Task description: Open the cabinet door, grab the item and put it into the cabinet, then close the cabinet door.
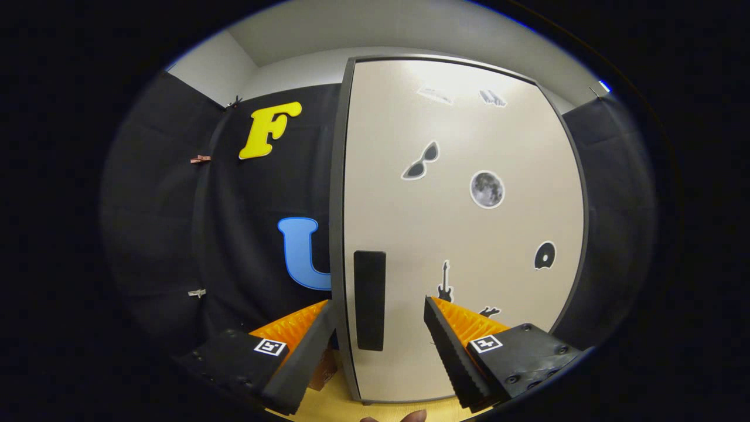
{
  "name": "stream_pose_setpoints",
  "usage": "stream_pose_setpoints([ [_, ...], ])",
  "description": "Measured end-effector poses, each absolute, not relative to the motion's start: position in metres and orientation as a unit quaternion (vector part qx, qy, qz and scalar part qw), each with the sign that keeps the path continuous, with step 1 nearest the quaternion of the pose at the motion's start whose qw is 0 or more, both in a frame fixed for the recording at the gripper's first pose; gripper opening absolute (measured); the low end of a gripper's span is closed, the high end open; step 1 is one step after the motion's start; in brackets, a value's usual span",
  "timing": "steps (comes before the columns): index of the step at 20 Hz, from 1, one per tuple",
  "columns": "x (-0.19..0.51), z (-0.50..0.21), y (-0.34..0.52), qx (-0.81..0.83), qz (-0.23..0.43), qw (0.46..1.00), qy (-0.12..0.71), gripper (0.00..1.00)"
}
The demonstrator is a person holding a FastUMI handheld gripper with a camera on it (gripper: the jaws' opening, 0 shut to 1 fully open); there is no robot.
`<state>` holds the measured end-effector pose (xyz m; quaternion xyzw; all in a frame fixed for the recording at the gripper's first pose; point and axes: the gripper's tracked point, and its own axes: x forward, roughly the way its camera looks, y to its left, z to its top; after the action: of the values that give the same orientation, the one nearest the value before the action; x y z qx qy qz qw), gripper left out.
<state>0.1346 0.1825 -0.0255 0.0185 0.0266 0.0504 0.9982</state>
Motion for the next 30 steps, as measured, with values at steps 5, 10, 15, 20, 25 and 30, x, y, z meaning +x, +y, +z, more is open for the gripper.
stream_pose_setpoints([
  [5,0.164,-0.044,0.193,0.022,0.042,0.998,0.04,0.85],
  [10,0.17,-0.051,0.191,0.014,0.019,0.999,0.038,0.41],
  [15,0.169,-0.051,0.191,0.026,0.041,0.998,0.047,0.19],
  [20,0.149,-0.048,0.191,0.024,0.065,0.996,0.049,0.19],
  [25,0.09,-0.041,0.173,0.031,0.107,0.992,0.052,0.19],
  [30,0.044,-0.036,0.156,0.034,0.148,0.987,0.057,0.19],
])
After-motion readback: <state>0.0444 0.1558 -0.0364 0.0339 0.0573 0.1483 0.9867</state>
